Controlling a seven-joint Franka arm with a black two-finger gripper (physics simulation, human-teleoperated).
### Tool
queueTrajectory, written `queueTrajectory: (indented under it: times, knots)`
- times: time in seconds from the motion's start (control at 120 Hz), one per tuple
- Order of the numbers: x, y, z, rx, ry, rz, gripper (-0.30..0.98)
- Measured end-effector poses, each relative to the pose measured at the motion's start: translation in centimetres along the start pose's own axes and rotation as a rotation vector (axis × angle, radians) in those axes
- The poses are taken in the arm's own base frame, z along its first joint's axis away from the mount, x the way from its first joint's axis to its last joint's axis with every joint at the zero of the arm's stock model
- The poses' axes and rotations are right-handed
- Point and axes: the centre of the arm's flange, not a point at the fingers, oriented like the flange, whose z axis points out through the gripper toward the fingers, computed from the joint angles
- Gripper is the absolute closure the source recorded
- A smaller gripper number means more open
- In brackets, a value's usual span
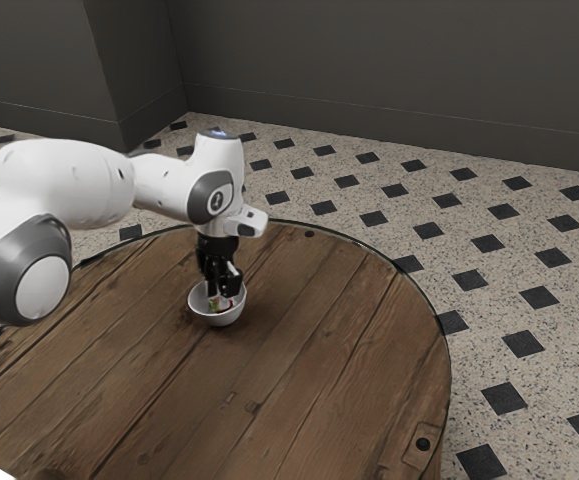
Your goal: Take strawberry from the bowl
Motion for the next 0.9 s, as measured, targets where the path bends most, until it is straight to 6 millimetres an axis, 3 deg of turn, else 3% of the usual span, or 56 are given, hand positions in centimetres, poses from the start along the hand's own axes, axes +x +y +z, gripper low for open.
queueTrajectory:
  times: [0.517,0.9]
  knots:
    - [0.1,-0.2,2.0,0.008,0.022,0.040,0.39]
    - [0.2,-0.4,1.8,0.023,0.037,0.052,0.63]
